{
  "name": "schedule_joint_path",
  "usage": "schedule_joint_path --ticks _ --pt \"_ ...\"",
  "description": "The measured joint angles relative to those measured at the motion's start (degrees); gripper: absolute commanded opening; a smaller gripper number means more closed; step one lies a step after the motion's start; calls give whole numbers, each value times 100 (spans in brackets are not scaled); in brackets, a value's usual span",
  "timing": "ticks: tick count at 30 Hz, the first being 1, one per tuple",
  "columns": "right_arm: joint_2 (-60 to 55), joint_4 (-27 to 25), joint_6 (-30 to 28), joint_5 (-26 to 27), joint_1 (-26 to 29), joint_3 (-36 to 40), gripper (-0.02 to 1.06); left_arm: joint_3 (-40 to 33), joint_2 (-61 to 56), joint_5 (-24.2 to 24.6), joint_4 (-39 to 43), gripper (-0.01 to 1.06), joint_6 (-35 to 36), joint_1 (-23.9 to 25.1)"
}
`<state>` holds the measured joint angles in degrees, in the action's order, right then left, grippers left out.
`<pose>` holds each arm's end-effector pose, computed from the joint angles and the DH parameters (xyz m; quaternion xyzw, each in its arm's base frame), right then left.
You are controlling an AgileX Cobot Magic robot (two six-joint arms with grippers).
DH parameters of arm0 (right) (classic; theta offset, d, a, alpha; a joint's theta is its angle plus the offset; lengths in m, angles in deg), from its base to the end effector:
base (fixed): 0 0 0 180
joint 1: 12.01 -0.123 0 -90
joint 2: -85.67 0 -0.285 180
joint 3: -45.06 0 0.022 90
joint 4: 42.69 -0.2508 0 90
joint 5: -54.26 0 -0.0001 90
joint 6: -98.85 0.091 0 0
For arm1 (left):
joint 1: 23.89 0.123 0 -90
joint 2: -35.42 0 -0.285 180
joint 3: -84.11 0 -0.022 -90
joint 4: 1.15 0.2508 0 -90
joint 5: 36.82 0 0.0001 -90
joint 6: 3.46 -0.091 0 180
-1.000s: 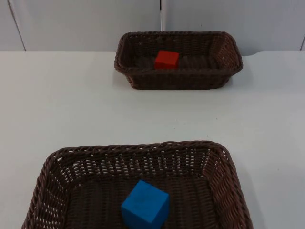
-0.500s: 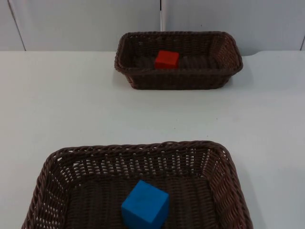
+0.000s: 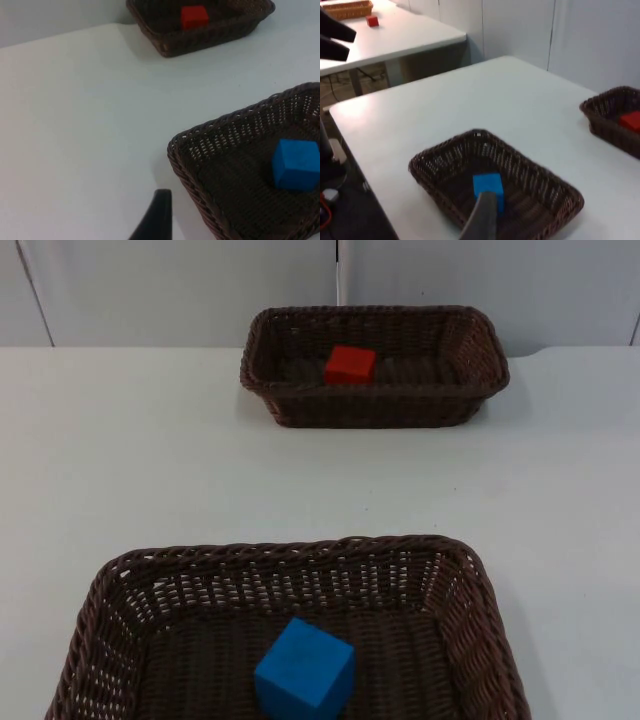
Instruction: Pick up one cube with the left hand and place it into the upper basket. Pick up one cube with the right hand and place it into the lower basket.
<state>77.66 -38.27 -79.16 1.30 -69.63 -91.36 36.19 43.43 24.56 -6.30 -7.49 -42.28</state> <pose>-0.0014 -0.0127 0.3130 -0.3684 0.6993 0.2704 0.5497 -0.0081 -0.0049 0.2799 0.1680 0.8365 -0.1095 0.5100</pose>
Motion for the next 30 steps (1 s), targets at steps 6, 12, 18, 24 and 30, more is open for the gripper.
schedule_joint_path --ticks 6,12,18,24,30 --pt "0 8 110 -518 0 46 76 -68 0 0 0 85 0 0" --pt "0 8 199 -610 0 68 76 -68 0 0 0 85 0 0" --pt "0 8 325 -812 0 335 76 -68 0 0 0 85 0 0" --pt "0 8 337 -892 0 371 76 -68 0 0 0 85 11 0" --pt "0 8 337 -902 0 371 76 -68 0 0 0 85 11 0"
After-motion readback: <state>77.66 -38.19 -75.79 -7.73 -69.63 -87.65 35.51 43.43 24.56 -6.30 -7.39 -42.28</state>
